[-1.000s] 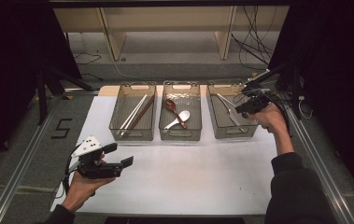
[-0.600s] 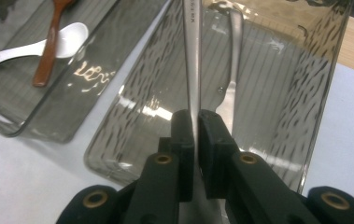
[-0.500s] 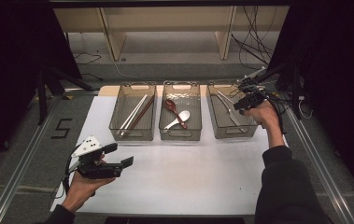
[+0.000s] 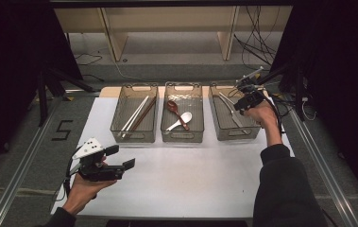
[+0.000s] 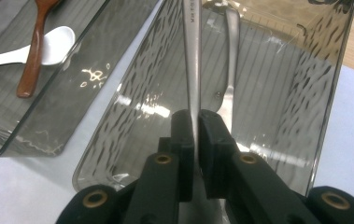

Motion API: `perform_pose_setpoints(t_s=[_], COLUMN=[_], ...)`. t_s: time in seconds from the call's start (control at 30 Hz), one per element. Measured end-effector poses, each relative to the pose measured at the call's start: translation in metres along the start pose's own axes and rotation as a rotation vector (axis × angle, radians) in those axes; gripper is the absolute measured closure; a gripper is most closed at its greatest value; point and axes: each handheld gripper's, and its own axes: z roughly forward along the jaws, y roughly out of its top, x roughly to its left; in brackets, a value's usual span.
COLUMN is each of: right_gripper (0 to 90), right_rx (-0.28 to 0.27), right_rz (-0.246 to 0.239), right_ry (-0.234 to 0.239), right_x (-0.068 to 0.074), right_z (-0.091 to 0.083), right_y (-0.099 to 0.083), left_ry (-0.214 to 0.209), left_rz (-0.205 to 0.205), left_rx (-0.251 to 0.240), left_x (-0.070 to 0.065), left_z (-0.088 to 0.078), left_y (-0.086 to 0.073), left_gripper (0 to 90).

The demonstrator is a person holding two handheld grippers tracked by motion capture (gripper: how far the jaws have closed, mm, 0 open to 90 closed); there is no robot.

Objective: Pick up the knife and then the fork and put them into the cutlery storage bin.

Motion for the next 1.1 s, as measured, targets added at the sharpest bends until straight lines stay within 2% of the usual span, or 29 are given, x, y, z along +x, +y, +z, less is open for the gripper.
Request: perform_pose_setpoints(t_s=[0.3,0.37,0.4,0.47,0.57,0.93,1.0,1.1], right_gripper=[85.3,84.4,84.2,73.5,72.1,60.4,57.6,54.2], right_rx=[0.003,-0.013,-0.027,-0.057,-0.078,-0.08,-0.086,-0.088], right_rz=[0.011,0.017,0.021,0.033,0.017,0.015,0.032,0.032], right_ry=[-0.015,-0.038,-0.033,-0.014,-0.009,0.027,0.048,0.055], right_x=[0.001,0.0,-0.001,-0.003,-0.003,-0.005,-0.005,-0.004], right_z=[0.008,0.01,0.01,0.008,0.003,-0.007,-0.008,-0.009], right_y=[0.004,0.004,0.004,0.005,0.005,-0.006,-0.007,-0.01], left_ry=[0.0,0.0,0.0,0.002,0.002,0.005,0.004,0.004], left_rz=[0.0,0.001,0.001,-0.002,-0.005,0.0,0.0,0.001], left_rx=[-0.001,-0.001,-0.003,-0.006,-0.004,-0.007,-0.008,-0.006], left_x=[0.0,-0.001,-0.001,0.0,0.0,0.0,-0.001,-0.001], left_z=[-0.001,-0.001,-0.001,-0.001,-0.001,-0.001,-0.001,-0.001], left_y=[0.0,0.0,0.0,0.0,0.0,0.001,0.001,0.001], left_gripper=[15.4,15.5,15.5,15.4,15.5,15.4,15.4,15.5])
